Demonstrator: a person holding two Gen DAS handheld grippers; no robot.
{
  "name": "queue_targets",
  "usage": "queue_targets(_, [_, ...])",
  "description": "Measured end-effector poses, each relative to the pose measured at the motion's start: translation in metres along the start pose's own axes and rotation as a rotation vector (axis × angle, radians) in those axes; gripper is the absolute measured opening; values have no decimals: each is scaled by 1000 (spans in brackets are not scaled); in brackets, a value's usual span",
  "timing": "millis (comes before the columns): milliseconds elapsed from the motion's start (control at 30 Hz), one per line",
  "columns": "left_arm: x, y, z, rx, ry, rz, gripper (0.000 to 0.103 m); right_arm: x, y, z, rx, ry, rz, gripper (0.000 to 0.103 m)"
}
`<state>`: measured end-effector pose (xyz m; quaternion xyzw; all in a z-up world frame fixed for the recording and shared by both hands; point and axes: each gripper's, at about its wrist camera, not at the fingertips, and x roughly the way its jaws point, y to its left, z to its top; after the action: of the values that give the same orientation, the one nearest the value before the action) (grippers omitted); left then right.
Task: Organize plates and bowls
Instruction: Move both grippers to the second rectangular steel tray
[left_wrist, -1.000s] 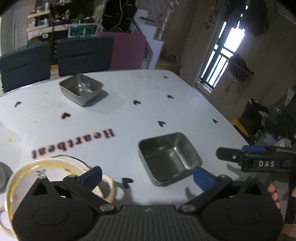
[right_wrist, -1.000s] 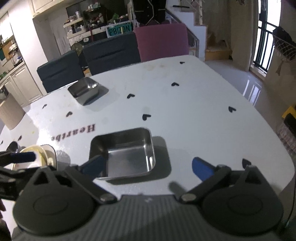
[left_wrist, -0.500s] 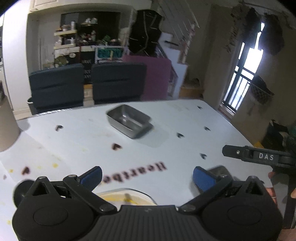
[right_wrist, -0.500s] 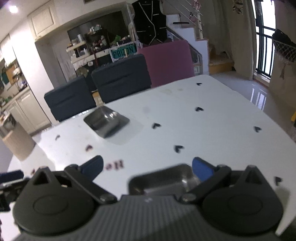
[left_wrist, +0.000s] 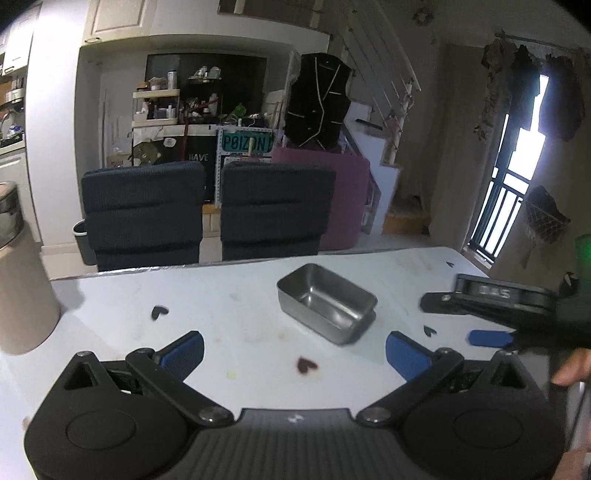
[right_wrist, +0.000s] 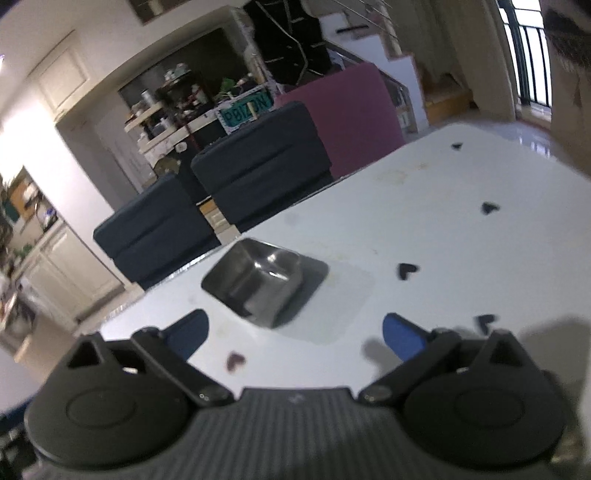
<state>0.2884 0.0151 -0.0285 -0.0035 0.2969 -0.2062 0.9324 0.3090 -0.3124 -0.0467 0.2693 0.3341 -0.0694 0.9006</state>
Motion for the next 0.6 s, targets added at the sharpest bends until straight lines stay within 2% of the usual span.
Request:
queue_targets(200, [55, 10, 17, 41, 24, -3, 103, 48, 0, 12, 87, 49, -11, 85])
queue_targets(367, [102, 7, 34, 94, 29, 1, 102, 82, -5, 13, 159, 104, -38, 66])
queue_targets(467, [125, 9, 41, 79, 30, 11, 102, 94, -7, 13, 184, 113, -48, 66])
queue_targets(600, [147, 9, 45, 62, 35, 0, 102, 104, -7, 10, 213, 113, -9, 66])
